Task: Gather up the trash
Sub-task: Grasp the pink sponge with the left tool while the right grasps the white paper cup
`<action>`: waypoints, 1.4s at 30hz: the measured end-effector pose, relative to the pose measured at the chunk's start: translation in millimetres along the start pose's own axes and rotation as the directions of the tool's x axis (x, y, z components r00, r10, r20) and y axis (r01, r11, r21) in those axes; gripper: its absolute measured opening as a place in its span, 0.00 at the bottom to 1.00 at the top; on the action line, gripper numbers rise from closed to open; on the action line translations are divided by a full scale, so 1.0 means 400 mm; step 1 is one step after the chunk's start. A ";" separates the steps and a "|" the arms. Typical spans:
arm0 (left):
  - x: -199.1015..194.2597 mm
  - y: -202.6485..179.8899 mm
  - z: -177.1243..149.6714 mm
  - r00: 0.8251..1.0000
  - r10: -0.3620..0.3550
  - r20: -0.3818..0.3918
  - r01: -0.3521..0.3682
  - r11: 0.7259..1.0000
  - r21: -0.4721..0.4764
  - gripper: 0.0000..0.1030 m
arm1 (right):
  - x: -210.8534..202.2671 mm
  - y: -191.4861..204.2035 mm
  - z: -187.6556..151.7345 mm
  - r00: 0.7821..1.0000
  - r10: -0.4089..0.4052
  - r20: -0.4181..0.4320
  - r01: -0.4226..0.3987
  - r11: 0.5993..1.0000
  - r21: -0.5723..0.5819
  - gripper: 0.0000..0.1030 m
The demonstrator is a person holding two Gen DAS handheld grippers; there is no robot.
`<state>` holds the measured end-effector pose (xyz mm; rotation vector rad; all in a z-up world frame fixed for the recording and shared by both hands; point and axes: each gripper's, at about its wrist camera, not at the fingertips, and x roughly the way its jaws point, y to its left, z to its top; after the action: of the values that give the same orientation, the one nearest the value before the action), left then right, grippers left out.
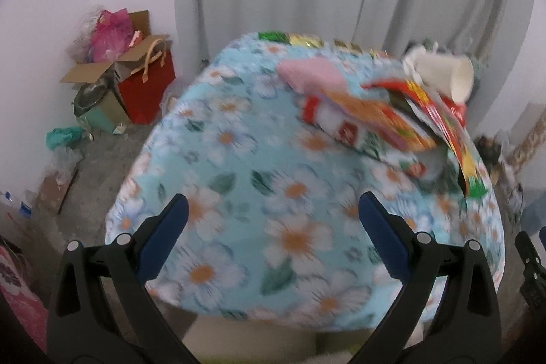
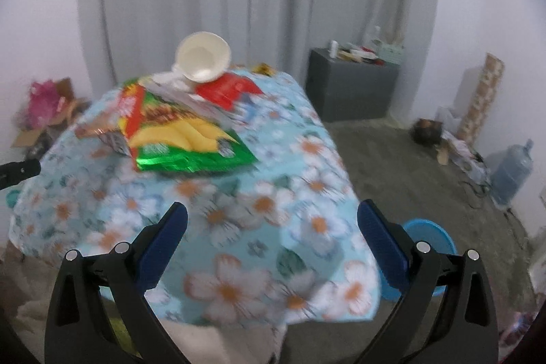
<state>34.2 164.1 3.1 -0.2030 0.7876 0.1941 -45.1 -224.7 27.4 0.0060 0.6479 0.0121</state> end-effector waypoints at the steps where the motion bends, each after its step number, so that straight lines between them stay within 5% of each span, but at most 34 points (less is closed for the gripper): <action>1: 0.002 0.012 0.005 1.000 -0.009 0.010 0.009 1.000 -0.005 0.93 | 0.003 -0.001 0.008 1.000 0.020 0.007 -0.020 1.000 0.014 0.94; 8: 0.041 0.062 0.035 0.972 -0.234 -0.002 0.233 0.969 -0.079 0.93 | 0.030 -0.019 0.046 0.995 0.095 0.008 -0.096 0.991 0.096 0.94; 12: 0.080 0.060 0.051 0.940 -0.341 -0.030 0.336 0.935 -0.111 0.93 | 0.036 -0.042 0.074 0.992 0.123 0.011 -0.123 0.981 0.148 0.94; 23: 0.164 0.093 0.169 0.915 -0.403 -0.002 0.396 0.902 -0.173 0.93 | 0.046 -0.027 0.210 0.984 0.161 0.082 -0.172 0.973 0.152 0.94; 29: 0.232 0.130 0.257 0.877 -0.479 0.032 0.473 0.850 -0.233 0.92 | 0.102 0.028 0.293 0.952 0.292 0.091 -0.303 0.940 0.156 0.86; 35: 0.376 0.138 0.352 0.797 -0.604 -0.013 0.561 0.749 -0.353 0.90 | 0.193 0.089 0.369 0.918 0.394 0.036 -0.394 0.903 0.168 0.75; 37: 0.436 0.132 0.371 0.782 -0.621 -0.048 0.555 0.730 -0.400 0.75 | 0.221 0.100 0.387 0.910 0.415 0.014 -0.410 0.892 0.191 0.72; 42: 0.589 0.123 0.388 0.750 -0.648 -0.133 0.501 0.688 -0.525 0.58 | 0.305 0.112 0.420 0.886 0.460 -0.057 -0.433 0.865 0.255 0.68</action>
<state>290.1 273.5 -64.3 -0.9539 0.9425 -0.2812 153.2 -178.6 88.2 0.3907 0.7509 0.3896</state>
